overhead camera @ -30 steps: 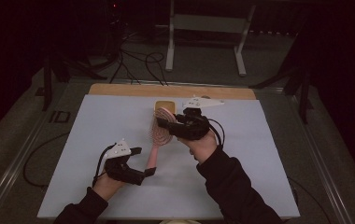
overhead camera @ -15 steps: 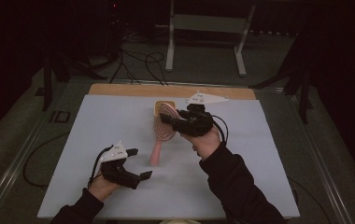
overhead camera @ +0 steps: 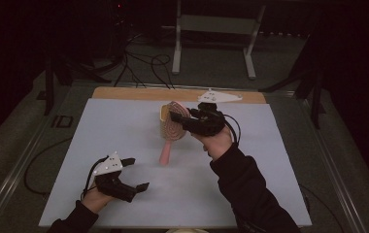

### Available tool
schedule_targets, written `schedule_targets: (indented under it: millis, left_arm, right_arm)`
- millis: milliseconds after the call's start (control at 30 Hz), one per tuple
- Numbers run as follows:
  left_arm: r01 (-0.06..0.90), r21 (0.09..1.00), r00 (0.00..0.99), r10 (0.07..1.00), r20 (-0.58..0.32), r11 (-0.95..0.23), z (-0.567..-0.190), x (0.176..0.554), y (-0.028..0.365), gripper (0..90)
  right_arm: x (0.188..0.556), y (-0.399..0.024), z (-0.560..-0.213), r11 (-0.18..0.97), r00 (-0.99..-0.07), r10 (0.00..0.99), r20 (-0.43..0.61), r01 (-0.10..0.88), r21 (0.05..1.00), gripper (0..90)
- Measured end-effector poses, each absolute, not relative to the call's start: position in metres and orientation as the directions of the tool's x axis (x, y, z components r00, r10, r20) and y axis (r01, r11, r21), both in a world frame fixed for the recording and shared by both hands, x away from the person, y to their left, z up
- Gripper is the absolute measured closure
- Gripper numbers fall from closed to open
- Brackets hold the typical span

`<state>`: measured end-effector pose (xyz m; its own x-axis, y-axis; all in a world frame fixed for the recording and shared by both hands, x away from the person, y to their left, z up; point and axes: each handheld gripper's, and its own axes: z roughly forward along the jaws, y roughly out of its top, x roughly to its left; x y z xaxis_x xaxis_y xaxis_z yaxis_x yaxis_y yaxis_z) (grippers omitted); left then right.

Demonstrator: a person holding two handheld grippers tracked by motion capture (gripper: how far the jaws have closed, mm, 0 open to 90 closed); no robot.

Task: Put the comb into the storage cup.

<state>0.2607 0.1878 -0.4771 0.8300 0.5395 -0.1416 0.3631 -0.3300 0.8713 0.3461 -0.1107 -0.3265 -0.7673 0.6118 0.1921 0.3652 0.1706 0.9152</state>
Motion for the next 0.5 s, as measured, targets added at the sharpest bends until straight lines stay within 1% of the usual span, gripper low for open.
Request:
schedule_targets:
  millis: [500]
  left_arm:
    - [0.378,0.869,0.811,0.566,-0.145,-0.319,-0.484,0.253,0.206,0.0]
  right_arm:
    - [0.358,-0.118,-0.304,0.159,-0.753,0.642,0.147,0.318,0.934,65.3]
